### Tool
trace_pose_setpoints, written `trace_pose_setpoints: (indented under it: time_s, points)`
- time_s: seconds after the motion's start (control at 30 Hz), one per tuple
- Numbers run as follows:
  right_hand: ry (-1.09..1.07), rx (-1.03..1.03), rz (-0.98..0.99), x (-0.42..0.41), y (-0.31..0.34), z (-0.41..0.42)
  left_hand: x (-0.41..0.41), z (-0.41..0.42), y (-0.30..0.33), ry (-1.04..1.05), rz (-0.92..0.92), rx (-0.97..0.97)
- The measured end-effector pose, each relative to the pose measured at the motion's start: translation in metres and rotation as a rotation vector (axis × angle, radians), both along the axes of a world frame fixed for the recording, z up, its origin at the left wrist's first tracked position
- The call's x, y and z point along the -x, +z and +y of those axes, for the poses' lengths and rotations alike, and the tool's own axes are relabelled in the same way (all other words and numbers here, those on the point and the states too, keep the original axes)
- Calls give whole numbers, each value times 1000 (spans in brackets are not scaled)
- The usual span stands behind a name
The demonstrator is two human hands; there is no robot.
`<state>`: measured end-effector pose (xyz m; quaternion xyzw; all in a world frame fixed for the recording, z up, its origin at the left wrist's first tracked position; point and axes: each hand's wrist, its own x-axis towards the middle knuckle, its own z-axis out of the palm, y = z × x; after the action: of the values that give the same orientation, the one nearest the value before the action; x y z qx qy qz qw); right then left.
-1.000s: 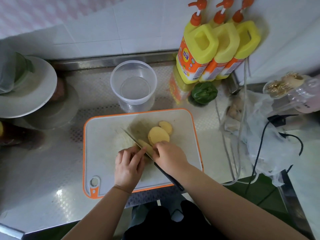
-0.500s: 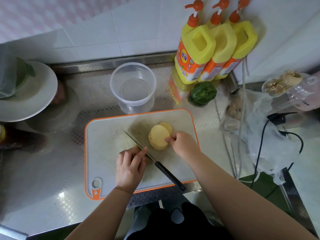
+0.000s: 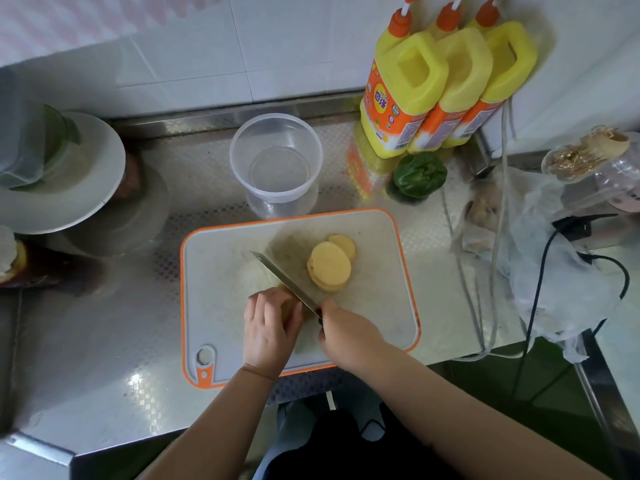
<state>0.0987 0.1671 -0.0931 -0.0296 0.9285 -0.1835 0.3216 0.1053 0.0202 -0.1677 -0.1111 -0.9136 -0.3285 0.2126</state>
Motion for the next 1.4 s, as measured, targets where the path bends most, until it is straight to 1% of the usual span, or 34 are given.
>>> trace_pose_setpoints:
  time_s: [0.1,0.2,0.33,0.43,0.57,0.67,0.77,0.8,0.87,1.0,1.13,1.4]
  points:
    - [-74,-16,91,-1,-6,-1,0,-4,-2,-24,14,16]
    - [-11,-85,211,-6,-3,0,0,-4,-1,-23,43,12]
    - [2,-24,333,-26,19,-5,0,-2,-3,-22,57,2]
    - [5,-90,427,-35,30,-9,-2,-1,-5,-5,57,-4]
    - [-8,-131,421,-35,41,-9,-2,0,-4,-7,59,-13]
    - [-22,-92,388,-34,41,-9,-2,0,-6,-8,57,-14]
    - [15,-46,377,-33,43,-6,-2,0,-7,-5,53,-18]
    - [40,-33,323,-31,45,-5,-3,0,-8,-4,52,-18]
    - [17,32,274,-29,48,-1,-3,-1,-8,-6,51,-17]
    - [24,46,254,-28,51,0,-3,-1,-10,-3,58,-11]
    - [29,37,201,-25,46,1,-3,-1,-11,0,60,-7]
    - [6,-52,146,-23,38,-8,-4,0,-12,4,71,-21]
